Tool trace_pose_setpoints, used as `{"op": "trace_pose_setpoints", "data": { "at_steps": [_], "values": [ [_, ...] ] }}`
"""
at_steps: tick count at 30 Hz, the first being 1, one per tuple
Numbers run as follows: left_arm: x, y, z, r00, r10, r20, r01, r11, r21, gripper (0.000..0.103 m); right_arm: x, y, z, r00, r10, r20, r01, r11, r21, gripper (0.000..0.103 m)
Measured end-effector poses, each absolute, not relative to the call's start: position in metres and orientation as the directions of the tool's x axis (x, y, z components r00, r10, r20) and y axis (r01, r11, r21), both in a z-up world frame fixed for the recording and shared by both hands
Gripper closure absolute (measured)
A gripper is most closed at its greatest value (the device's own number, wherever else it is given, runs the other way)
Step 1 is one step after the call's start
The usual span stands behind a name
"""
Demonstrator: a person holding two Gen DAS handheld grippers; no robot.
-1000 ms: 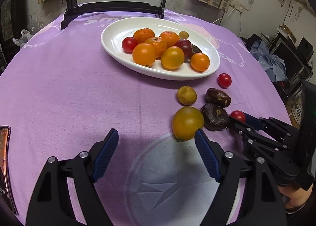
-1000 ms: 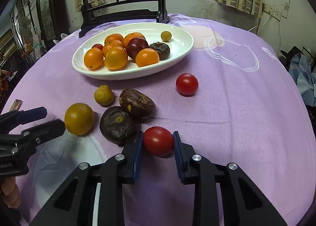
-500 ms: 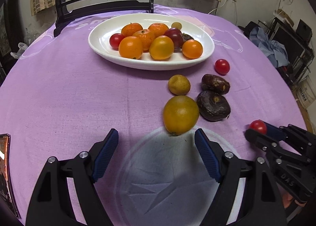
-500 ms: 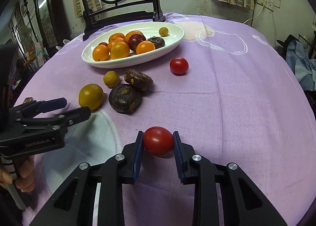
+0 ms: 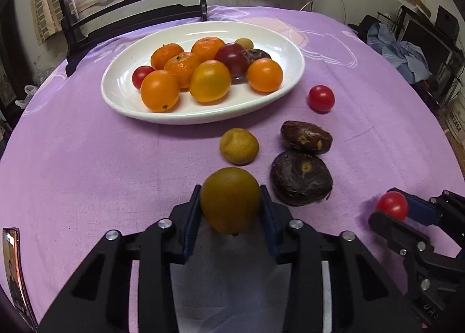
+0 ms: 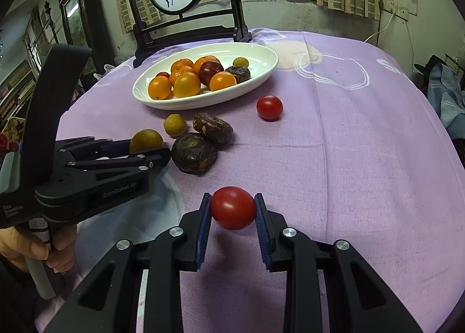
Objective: Organize fruits
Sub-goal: 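Lower the red tomato and yellow fruit onto the plate, opening both tools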
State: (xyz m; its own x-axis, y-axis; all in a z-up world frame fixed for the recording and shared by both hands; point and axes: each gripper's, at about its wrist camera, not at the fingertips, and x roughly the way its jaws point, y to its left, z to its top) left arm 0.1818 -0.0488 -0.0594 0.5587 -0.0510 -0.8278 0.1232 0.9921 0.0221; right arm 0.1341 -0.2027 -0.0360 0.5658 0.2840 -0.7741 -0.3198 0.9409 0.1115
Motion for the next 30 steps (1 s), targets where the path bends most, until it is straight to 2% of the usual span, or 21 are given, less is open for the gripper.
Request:
{"op": "trace_pose_setpoints", "data": {
  "at_steps": [5, 11, 15, 18, 24, 30],
  "values": [
    [0.169, -0.045, -0.052, 0.548, -0.091, -0.832, 0.132, 0.991, -0.021, 0.066, 0.133, -0.205, -0.033, 0.583, 0.28, -0.763, -0.317, 0.943, 0.103, 0.073],
    [0.144, -0.029, -0.022, 0.593, -0.123, -0.796, 0.147, 0.988, -0.043, 0.066, 0.128, -0.202, -0.024, 0.603, 0.305, -0.737, -0.33, 0.937, 0.117, 0.073],
    [0.142, -0.013, 0.001, 0.628, -0.125, -0.768, 0.137, 0.989, -0.049, 0.066, 0.119, -0.198, 0.002, 0.658, 0.341, -0.671, -0.345, 0.929, 0.134, 0.073],
    [0.153, -0.006, 0.019, 0.645, -0.122, -0.754, 0.13, 0.99, -0.049, 0.066, 0.122, -0.192, 0.025, 0.679, 0.374, -0.631, -0.37, 0.917, 0.145, 0.073],
    [0.204, 0.012, 0.041, 0.663, -0.106, -0.741, 0.074, 0.994, -0.076, 0.066, 0.167, -0.159, 0.056, 0.701, 0.366, -0.613, -0.418, 0.906, 0.062, 0.073],
    [0.265, 0.026, 0.025, 0.639, -0.051, -0.767, 0.007, 0.998, -0.061, 0.066, 0.238, -0.136, 0.038, 0.662, 0.337, -0.67, -0.411, 0.91, 0.052, 0.073]
  ]
}}
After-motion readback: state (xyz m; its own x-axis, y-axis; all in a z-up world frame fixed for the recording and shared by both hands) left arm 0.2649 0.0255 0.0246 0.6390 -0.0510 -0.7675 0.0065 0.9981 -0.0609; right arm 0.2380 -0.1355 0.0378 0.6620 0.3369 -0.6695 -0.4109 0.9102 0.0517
